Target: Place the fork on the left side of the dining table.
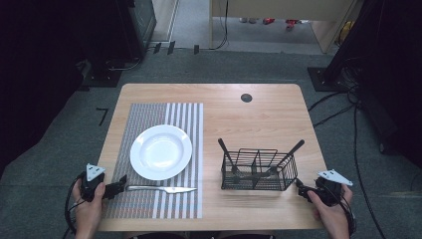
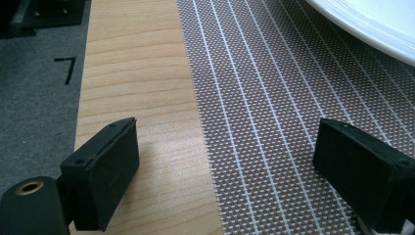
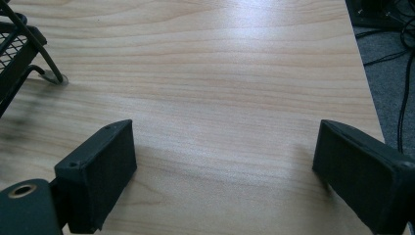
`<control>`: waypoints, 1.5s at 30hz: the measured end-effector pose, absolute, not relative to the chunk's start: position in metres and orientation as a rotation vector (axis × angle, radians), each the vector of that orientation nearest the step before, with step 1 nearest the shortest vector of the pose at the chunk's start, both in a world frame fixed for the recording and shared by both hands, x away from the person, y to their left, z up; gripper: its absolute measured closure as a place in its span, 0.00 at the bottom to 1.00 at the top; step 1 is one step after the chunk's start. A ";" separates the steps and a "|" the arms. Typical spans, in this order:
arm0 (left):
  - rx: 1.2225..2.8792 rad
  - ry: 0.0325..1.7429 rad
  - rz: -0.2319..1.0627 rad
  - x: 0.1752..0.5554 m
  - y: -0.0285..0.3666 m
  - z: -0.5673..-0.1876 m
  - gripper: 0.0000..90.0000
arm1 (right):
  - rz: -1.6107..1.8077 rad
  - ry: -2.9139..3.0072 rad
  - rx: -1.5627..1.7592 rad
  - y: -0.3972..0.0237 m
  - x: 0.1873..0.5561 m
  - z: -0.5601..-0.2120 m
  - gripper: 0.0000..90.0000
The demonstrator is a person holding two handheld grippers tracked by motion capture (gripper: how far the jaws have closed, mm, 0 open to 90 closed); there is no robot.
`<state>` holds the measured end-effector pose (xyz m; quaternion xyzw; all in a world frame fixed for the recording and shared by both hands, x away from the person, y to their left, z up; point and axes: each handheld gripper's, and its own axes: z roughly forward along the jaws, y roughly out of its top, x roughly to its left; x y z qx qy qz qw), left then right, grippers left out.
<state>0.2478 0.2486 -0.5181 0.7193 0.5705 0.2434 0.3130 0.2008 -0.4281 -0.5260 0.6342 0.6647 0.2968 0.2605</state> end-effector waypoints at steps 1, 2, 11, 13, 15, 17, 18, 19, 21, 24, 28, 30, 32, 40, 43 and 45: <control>1.895 1.504 0.641 0.248 0.249 -0.518 0.11 | 0.804 1.801 1.715 -0.428 0.201 -0.526 0.09; 1.896 1.504 0.640 0.247 0.249 -0.518 0.11 | 0.804 1.800 1.718 -0.428 0.201 -0.526 0.09; 1.834 1.550 0.664 0.247 0.253 -0.511 0.11 | 0.804 1.801 1.715 -0.428 0.201 -0.526 0.09; 1.778 1.547 0.630 0.245 0.256 -0.504 0.10 | 0.805 1.801 1.715 -0.428 0.201 -0.526 0.09; 1.762 1.541 0.628 0.244 0.256 -0.501 0.10 | 0.805 1.802 1.715 -0.428 0.201 -0.526 0.09; 1.743 1.535 0.645 0.242 0.254 -0.495 0.10 | 0.805 1.802 1.715 -0.428 0.201 -0.526 0.09; 1.730 1.533 0.645 0.241 0.253 -0.492 0.10 | 0.805 1.802 1.715 -0.428 0.201 -0.526 0.09; 1.718 1.528 0.640 0.240 0.251 -0.488 0.10 | 0.805 1.802 1.715 -0.428 0.201 -0.526 0.09; 1.701 1.497 0.633 0.238 0.241 -0.478 0.10 | 0.804 1.802 1.715 -0.428 0.201 -0.526 0.09; 1.710 1.447 0.620 0.237 0.228 -0.466 0.10 | 0.805 1.801 1.715 -0.428 0.201 -0.526 0.09; 1.705 1.395 0.601 0.238 0.216 -0.450 0.10 | 0.805 1.802 1.715 -0.428 0.201 -0.526 0.09; 1.708 1.368 0.597 0.238 0.208 -0.443 0.10 | 0.805 1.801 1.715 -0.428 0.201 -0.526 0.09; 1.713 1.352 0.587 0.238 0.202 -0.438 0.10 | 0.805 1.801 1.715 -0.428 0.201 -0.526 0.09; 1.728 1.294 0.555 0.241 0.177 -0.424 0.10 | 0.804 1.801 1.715 -0.428 0.201 -0.526 0.09; 1.740 1.262 0.533 0.243 0.167 -0.420 0.10 | 0.805 1.802 1.715 -0.428 0.201 -0.526 0.09; 1.749 1.245 0.525 0.245 0.161 -0.417 0.10 | 0.805 1.801 1.715 -0.428 0.201 -0.526 0.09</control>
